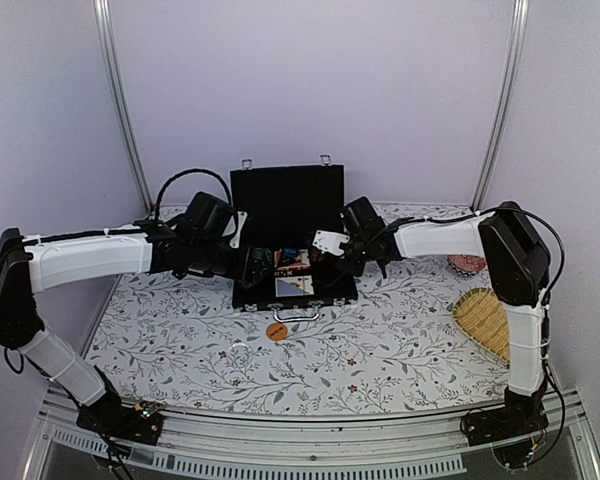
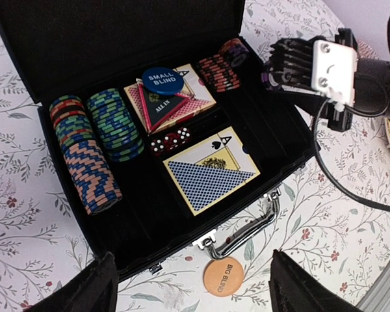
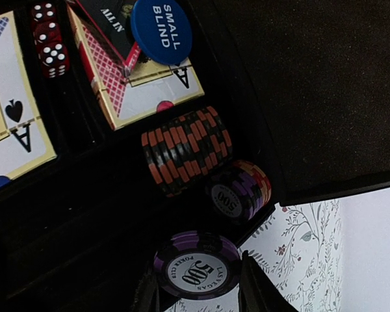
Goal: Pack up texas hold em set
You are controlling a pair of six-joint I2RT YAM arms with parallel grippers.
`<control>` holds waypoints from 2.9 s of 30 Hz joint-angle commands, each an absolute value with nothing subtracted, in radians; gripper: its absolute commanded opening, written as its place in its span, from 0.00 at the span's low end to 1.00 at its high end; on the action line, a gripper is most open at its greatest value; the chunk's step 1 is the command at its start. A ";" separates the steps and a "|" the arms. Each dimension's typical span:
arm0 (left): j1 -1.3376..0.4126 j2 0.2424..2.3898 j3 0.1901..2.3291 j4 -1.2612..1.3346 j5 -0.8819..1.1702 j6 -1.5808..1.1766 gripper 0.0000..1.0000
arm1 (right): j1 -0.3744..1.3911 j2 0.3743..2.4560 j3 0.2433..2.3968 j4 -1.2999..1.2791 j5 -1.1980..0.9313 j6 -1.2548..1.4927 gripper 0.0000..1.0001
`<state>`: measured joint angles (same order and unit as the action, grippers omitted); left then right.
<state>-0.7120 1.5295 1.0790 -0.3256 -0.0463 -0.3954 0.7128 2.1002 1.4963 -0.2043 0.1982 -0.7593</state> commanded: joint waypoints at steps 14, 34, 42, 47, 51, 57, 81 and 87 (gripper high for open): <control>-0.700 1.517 1.065 -0.331 -0.057 -0.400 0.80 | 0.712 2.238 1.577 -0.056 0.292 -0.869 0.39; -0.695 1.541 1.064 -0.325 -0.050 -0.397 0.80 | 0.683 2.291 1.603 -0.037 0.282 -0.887 0.52; -0.693 1.545 1.065 -0.327 -0.046 -0.396 0.80 | 0.680 2.282 1.599 -0.025 0.271 -0.888 0.63; -0.690 1.545 1.066 -0.328 -0.046 -0.390 0.80 | 0.674 2.261 1.586 -0.034 0.247 -0.888 0.66; -0.687 1.546 1.068 -0.328 -0.045 -0.387 0.80 | 0.659 2.241 1.593 -0.072 0.181 -0.866 0.71; -0.684 1.550 1.063 -0.325 -0.040 -0.385 0.80 | 0.611 2.230 1.652 -0.188 0.033 -0.793 0.73; -0.681 1.525 1.059 -0.359 -0.009 -0.341 0.80 | 0.531 1.949 1.617 -0.441 -0.343 -0.598 0.77; -0.686 1.540 1.083 -0.455 0.061 -0.290 0.70 | 0.525 1.782 1.471 -0.566 -0.677 -0.566 0.75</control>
<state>-0.6968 1.5341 1.0641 -0.3691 -0.0006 -0.3397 0.5282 1.8656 1.5681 -0.4316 -0.3874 -0.6094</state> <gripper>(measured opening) 0.723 0.760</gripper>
